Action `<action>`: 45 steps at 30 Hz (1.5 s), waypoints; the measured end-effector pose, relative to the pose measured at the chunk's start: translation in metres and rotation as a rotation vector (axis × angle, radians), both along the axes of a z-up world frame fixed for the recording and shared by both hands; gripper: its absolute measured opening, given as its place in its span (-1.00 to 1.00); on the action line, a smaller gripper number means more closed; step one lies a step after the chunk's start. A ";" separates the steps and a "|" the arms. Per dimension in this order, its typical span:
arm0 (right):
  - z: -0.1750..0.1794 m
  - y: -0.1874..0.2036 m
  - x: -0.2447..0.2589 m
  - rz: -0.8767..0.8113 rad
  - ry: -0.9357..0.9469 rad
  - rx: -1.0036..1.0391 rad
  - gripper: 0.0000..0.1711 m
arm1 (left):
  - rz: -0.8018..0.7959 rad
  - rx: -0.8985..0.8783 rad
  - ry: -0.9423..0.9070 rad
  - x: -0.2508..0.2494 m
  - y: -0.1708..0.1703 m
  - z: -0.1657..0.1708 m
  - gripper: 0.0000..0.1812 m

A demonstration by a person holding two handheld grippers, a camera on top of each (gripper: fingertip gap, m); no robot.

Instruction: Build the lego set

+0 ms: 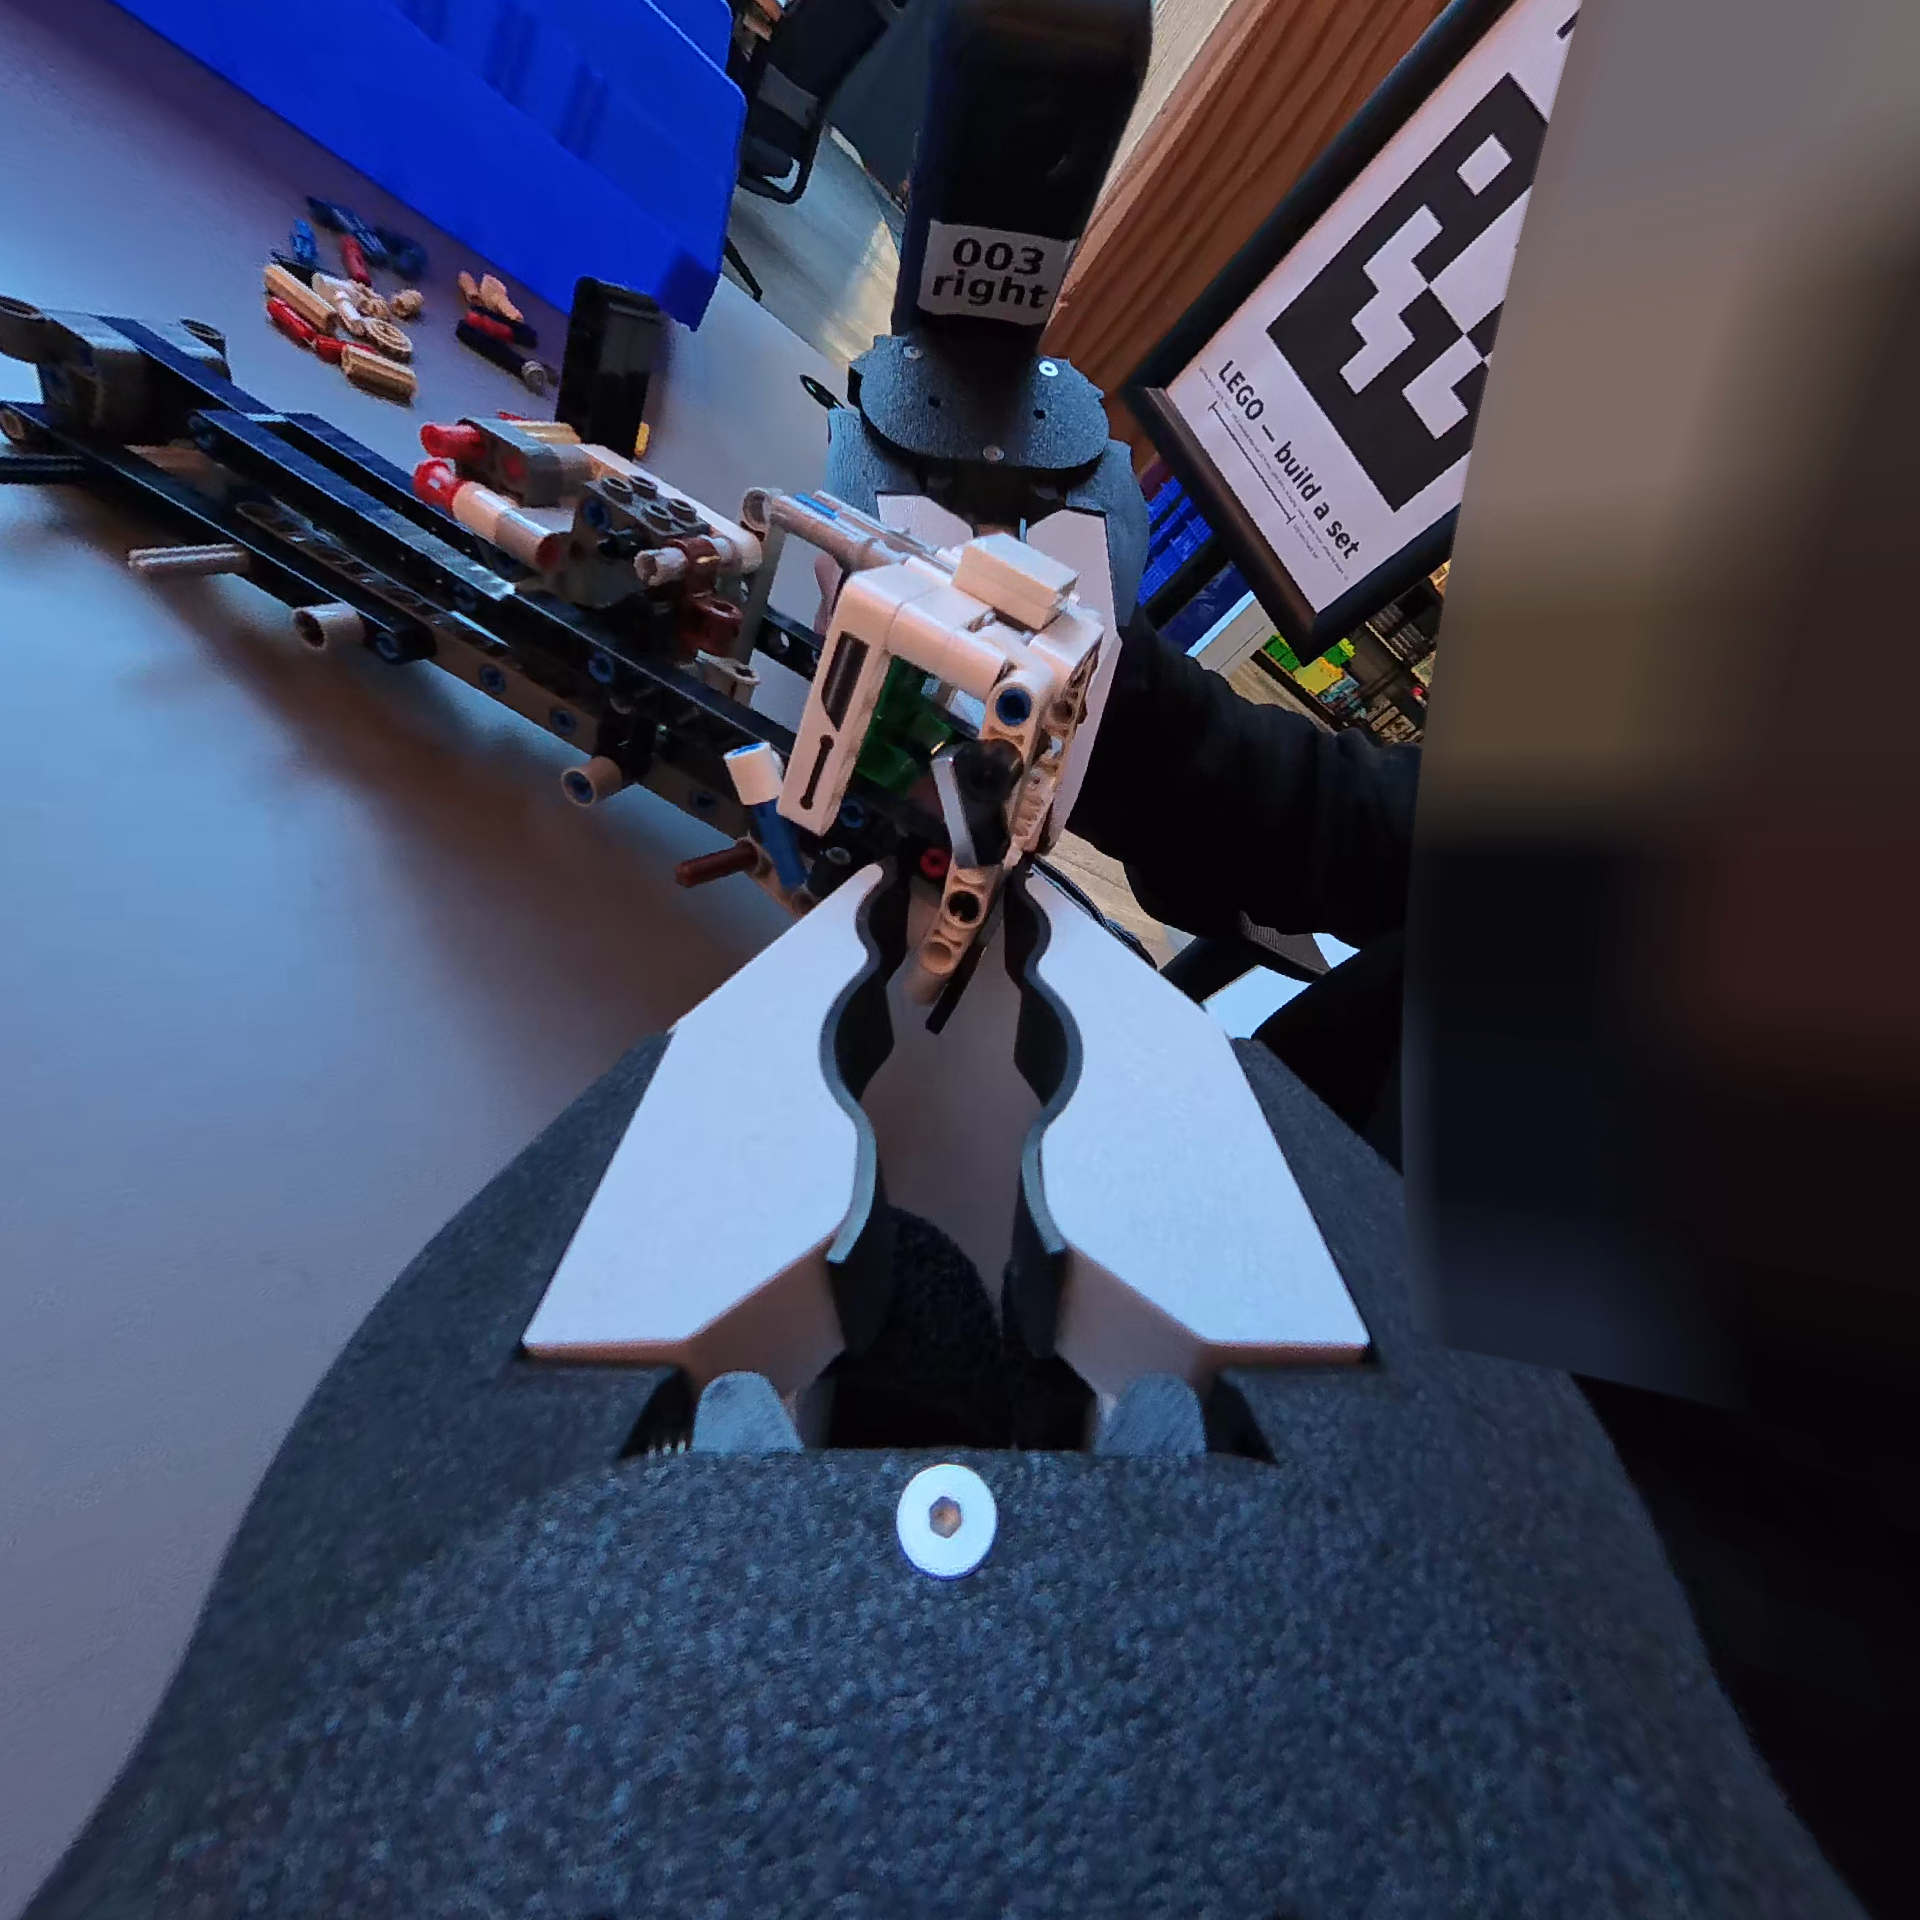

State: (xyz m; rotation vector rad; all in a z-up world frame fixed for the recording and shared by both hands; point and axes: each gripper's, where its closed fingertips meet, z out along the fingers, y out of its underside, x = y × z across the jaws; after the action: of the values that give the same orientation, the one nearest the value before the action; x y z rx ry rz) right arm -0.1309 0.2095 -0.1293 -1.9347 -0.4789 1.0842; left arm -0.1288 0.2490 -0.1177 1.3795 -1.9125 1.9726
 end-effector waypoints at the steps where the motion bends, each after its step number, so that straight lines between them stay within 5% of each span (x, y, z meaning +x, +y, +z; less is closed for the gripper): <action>1: -0.001 0.001 0.000 -0.002 -0.004 -0.005 -0.94 | 0.002 0.000 0.001 0.000 0.000 0.000 -0.81; 21: -0.002 0.010 0.010 -0.193 -0.077 0.043 -0.91 | 0.001 0.092 0.055 0.002 0.004 -0.016 -0.80; 45: -0.039 0.004 0.023 -0.241 -0.457 0.014 -0.84 | 0.001 0.095 0.058 0.000 0.009 -0.016 -0.80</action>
State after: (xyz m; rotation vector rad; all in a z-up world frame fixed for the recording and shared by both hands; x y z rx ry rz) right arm -0.1079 0.2131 -0.1682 -2.1658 -0.4793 0.4820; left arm -0.1284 0.2585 -0.1336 1.4428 -2.0049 1.8429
